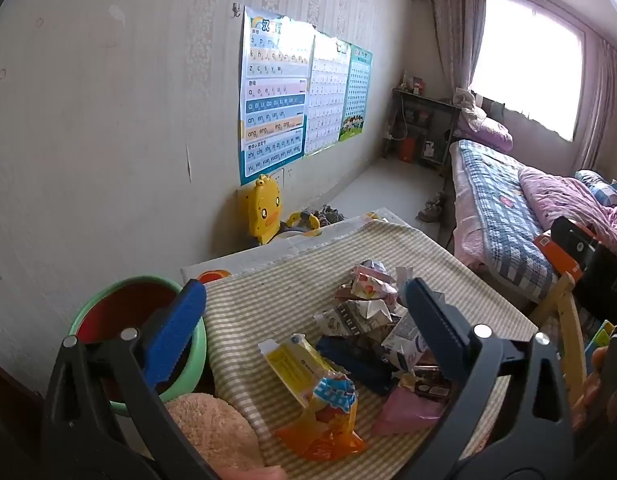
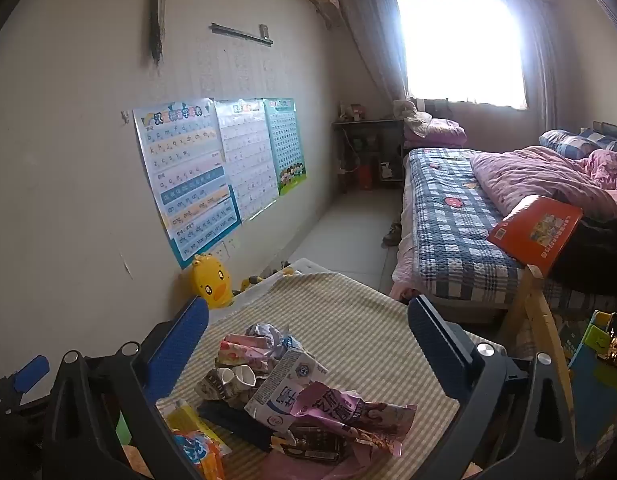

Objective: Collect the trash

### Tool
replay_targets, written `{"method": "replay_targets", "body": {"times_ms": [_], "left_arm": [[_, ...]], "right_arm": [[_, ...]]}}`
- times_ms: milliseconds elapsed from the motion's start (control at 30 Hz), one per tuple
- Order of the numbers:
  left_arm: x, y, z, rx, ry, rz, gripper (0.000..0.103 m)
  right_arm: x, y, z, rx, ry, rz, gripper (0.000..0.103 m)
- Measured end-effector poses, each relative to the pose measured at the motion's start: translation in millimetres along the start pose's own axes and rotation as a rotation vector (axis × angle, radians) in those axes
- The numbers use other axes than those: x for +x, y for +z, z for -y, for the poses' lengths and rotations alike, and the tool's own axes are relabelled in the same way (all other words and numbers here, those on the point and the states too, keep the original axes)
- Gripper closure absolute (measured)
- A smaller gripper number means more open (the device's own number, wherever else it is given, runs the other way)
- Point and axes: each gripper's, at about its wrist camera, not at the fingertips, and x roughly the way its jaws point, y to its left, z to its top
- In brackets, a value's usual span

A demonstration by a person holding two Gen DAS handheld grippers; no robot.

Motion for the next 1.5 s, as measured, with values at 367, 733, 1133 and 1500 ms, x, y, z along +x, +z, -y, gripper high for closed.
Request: {"method": "replay_targets", "body": {"times_ms": [367, 733, 1133, 1500], "left_arm": [[0, -5, 3, 0.010, 0.011, -0.010, 0.005], [10, -5, 0, 0.011, 0.014, -0.033, 0.005], [11, -7, 1, 0.010, 0.015, -0.037, 0.005], [11, -7, 0, 0.009, 0.017, -0.038, 0.005]], "right_arm": [[8, -8, 10, 0.010, 0.003, -0.013, 0.008], [9, -11, 6, 0.002, -0.005, -0.033, 0.008], [11, -13, 5, 0.002, -0.007, -0.042, 0.008], [11, -13, 5, 0.000, -0.007, -0.048, 0.008]]}}
